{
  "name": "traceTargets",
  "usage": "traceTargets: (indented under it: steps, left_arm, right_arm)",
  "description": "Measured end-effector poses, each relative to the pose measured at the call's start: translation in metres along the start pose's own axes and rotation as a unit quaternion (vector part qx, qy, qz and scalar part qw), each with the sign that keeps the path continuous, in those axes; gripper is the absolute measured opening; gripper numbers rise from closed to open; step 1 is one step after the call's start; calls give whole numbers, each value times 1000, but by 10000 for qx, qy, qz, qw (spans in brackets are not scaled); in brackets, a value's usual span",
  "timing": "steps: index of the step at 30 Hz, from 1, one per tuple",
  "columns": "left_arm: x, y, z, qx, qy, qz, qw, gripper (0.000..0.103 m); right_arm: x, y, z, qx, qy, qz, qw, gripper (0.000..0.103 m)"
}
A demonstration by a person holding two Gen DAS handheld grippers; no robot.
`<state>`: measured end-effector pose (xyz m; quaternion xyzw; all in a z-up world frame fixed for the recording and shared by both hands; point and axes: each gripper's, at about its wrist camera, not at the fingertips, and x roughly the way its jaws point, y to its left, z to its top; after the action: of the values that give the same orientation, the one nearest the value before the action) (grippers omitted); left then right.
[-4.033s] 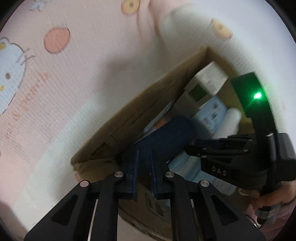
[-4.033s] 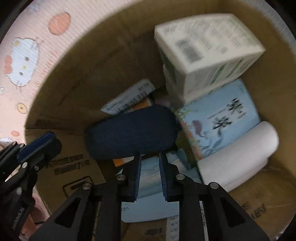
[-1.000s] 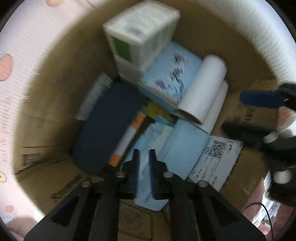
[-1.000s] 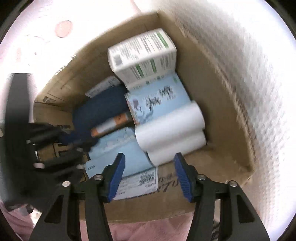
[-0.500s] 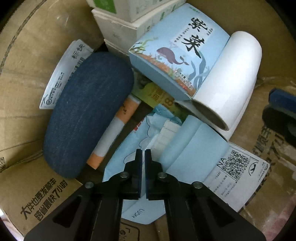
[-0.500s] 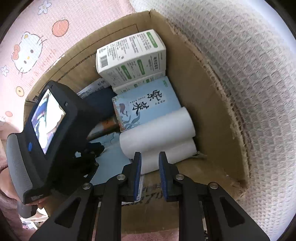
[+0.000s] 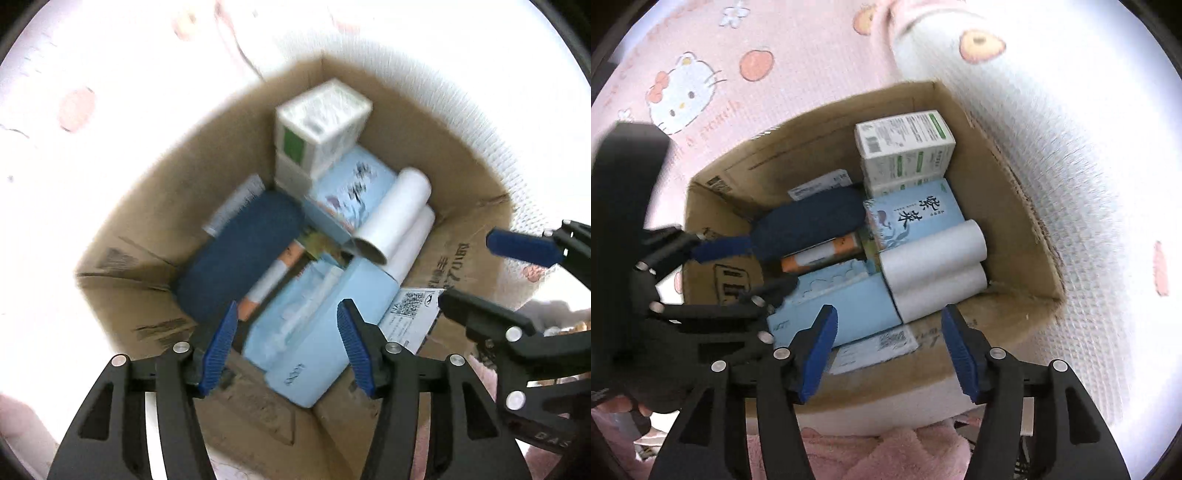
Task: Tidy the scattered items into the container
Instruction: 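Withdraw the left tool up from the box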
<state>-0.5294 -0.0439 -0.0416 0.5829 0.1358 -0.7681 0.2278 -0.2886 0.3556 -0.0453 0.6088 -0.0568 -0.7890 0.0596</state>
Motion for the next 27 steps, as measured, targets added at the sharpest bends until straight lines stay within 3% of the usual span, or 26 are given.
traceTargets:
  steps: [4,7,13,17,20,27]
  left_arm:
    - [-23,2,5,257,-661,146,9974,61]
    - [-35,2,-15,435,-1234,195,9912,61]
    - [-68,9,-63,393,-2186,351,9744,61]
    - [-82,3,-91,513,-2801,739,9558,62]
    - [-95,3,-102,401,-2956,873,9505,66]
    - [-104,3,-119,-77,-3001,527,9524,67]
  right_arm:
    - [-20,21,-20,-35,-300,-41,9995,59]
    - [-14,50,-29,2,-631,-127,9979,64]
    - [-50,66,-55,217,-1217,-372,9916,66]
    - [-72,69,-70,438,-1498,-454,9867,70]
    - [-74,77,-78,496,-1597,-516,9846,71]
    - [-80,94,-99,470,-1760,-941,9787,72]
